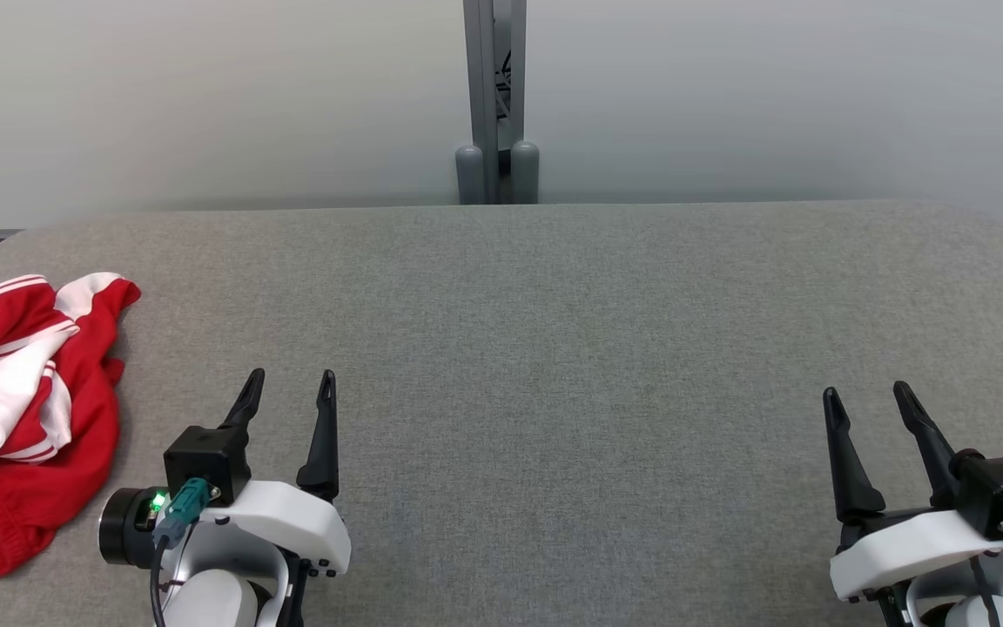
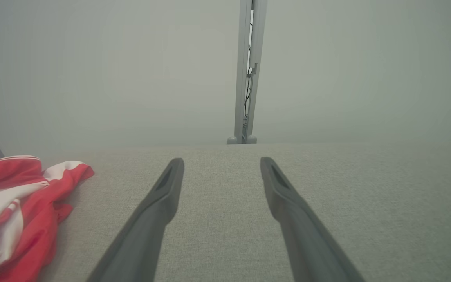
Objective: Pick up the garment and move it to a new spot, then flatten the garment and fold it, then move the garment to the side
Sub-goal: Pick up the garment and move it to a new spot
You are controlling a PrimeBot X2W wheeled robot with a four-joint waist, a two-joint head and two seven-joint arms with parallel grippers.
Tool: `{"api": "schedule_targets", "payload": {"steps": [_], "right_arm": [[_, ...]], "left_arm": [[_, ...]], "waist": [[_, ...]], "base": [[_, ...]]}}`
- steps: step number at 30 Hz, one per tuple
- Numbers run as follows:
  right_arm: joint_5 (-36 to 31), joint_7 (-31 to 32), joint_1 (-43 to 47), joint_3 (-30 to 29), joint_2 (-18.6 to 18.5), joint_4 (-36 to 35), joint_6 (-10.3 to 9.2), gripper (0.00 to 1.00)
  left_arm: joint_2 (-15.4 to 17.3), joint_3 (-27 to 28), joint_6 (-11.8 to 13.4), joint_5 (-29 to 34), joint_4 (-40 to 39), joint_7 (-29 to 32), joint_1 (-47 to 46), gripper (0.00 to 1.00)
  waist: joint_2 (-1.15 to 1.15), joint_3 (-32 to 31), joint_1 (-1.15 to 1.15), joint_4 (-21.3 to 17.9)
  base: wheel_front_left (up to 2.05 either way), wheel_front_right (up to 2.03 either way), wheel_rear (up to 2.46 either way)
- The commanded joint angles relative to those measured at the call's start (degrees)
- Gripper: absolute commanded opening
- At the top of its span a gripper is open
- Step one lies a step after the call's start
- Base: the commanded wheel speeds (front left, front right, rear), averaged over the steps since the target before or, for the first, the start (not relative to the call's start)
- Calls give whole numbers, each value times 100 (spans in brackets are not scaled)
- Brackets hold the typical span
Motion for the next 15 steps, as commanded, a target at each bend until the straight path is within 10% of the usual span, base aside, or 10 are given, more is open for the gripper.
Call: {"api": "schedule_targets", "payload": {"steps": [1,15], "right_arm": [[3,4,20,10,-27,15,13,100],[-5,87,-54,161,-27,-104,13,100]], "left_arm": [[26,-6,23,-36,8,-13,-73,100],[-22,-65,59,-108,37,-102,-87,100]], "waist": [[0,-10,0,26],[0,-38,0,768]], "base": [[0,0,0],[0,0,0]]}}
